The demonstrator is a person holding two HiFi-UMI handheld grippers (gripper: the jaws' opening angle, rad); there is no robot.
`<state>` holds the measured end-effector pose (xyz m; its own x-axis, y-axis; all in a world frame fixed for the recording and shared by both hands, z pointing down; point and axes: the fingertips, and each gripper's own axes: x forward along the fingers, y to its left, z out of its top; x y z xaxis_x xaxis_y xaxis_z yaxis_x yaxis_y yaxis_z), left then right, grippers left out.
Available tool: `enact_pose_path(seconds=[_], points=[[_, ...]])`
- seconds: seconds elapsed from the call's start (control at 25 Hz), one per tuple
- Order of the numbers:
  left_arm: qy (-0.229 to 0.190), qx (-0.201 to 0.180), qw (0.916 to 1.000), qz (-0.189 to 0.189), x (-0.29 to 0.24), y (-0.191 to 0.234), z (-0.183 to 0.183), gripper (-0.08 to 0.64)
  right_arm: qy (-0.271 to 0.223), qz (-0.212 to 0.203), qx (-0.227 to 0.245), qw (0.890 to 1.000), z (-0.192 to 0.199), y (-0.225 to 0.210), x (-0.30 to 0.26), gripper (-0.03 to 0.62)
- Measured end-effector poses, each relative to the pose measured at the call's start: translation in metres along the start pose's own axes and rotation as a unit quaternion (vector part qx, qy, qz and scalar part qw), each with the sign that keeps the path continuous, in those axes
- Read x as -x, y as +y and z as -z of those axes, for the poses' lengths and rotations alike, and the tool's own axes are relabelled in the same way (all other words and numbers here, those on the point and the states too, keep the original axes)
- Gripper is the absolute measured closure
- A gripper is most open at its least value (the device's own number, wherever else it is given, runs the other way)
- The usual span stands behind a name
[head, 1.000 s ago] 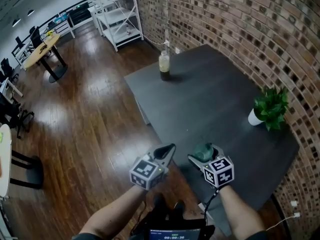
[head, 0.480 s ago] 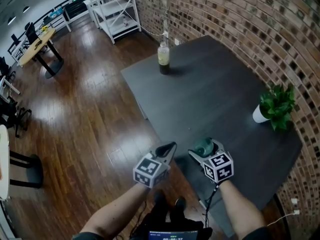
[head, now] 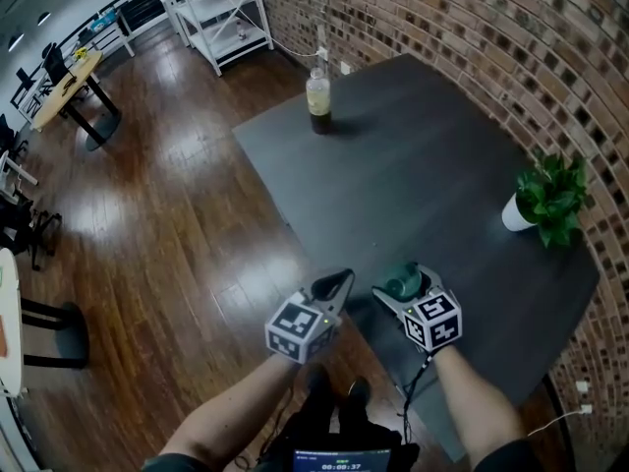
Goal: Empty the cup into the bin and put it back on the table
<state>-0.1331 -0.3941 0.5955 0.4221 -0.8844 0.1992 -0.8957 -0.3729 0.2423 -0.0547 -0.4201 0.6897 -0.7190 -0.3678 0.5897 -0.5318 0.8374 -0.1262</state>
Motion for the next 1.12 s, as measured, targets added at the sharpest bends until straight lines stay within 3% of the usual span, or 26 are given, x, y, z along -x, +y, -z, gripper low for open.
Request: enact_pose_path(seconds=[0.4,0.52,0.6,1.12], points=[[0.003,0.004,0.9999,-0.014,0.014,0.007,0.002,0.558,0.000,0.006,0.006,1.000,0.002,0.002,-0.002,0.175],[0.004,0.003,0.9999,-0.015,0.015,0.005,0.004,0.558,0.003,0.010,0.003,1.000,0.008,0.001,-0.001,0.123],[0.003,0.001,0.9999,-0.015,0.018,0.004,0.003,0.558,0.001,0.011,0.001,1.000,0.008,0.003,0.001,0.123],[-0.029,-0.014,0.9994,-0.010,0.039,-0.017,-0.034,0.558,-0.047,0.033,-0.027,0.998,-0.016,0.008,0.055,0.123]])
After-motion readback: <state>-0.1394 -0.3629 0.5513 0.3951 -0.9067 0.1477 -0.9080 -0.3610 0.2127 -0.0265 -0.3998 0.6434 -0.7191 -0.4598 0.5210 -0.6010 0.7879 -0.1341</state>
